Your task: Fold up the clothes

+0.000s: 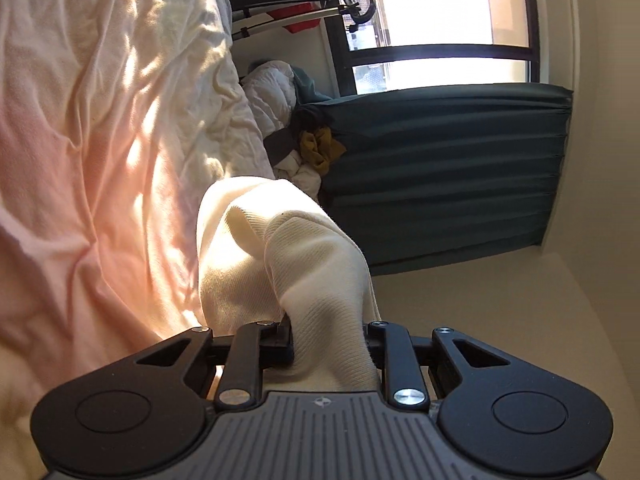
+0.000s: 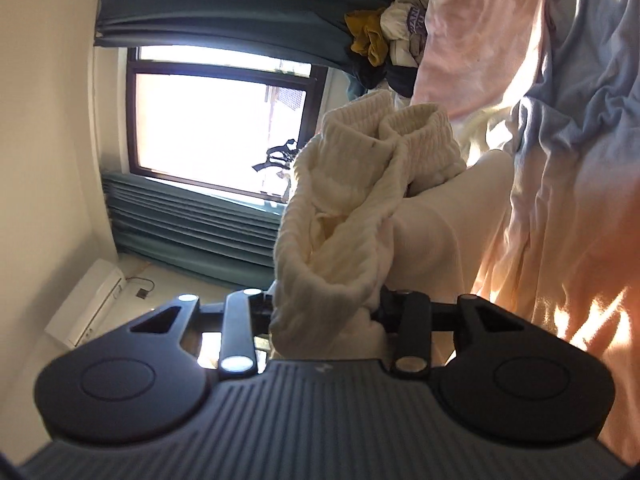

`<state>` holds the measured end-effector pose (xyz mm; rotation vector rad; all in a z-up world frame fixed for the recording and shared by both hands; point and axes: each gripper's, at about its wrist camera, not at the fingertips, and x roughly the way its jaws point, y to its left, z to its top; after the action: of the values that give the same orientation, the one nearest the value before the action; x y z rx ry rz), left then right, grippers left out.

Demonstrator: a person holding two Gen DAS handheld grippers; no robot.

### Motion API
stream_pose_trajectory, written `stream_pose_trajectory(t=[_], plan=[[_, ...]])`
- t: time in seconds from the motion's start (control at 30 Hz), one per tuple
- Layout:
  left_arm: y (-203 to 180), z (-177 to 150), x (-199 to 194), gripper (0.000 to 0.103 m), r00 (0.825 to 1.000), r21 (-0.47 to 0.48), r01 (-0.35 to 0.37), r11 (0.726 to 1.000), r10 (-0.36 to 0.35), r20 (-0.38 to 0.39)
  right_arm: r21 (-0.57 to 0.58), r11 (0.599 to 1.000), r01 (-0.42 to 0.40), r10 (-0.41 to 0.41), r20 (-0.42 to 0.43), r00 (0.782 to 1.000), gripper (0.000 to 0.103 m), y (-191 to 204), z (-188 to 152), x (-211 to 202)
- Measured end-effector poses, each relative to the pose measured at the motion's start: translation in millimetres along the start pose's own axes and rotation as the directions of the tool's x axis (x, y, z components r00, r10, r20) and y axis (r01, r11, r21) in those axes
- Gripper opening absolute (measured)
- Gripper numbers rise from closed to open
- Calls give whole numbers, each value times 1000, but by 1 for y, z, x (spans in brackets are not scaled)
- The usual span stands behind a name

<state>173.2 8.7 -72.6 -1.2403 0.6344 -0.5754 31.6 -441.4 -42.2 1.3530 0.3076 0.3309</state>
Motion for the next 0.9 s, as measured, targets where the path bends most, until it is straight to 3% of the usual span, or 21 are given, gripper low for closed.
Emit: stream_pose_trajectory(t=[0.23, 0.43, 0.53, 0.7, 0.8, 0.9], plan=[[-52, -70, 47, 23, 990, 34, 86, 996, -82, -116, -33, 999, -32, 36, 123, 992, 42, 26, 30, -95], [-101, -163, 125, 23, 949, 39, 161, 986, -144, -279, -77, 997, -14, 36, 291, 956, 42, 42, 67, -200], [-120, -217, 164, 23, 916, 28, 195, 980, -171, -363, -101, 995, 11, 29, 381, 924, 42, 46, 91, -254], [-151, -317, 232, 23, 840, -7, 238, 971, -209, -500, -118, 991, 55, 15, 522, 853, 42, 42, 116, -343], [-165, -383, 271, 23, 785, -31, 250, 968, -221, -578, -108, 991, 78, 5, 616, 788, 42, 34, 123, -398], [-177, -454, 305, 23, 725, -51, 242, 969, -216, -654, -95, 990, 100, -4, 705, 709, 42, 25, 129, -453]])
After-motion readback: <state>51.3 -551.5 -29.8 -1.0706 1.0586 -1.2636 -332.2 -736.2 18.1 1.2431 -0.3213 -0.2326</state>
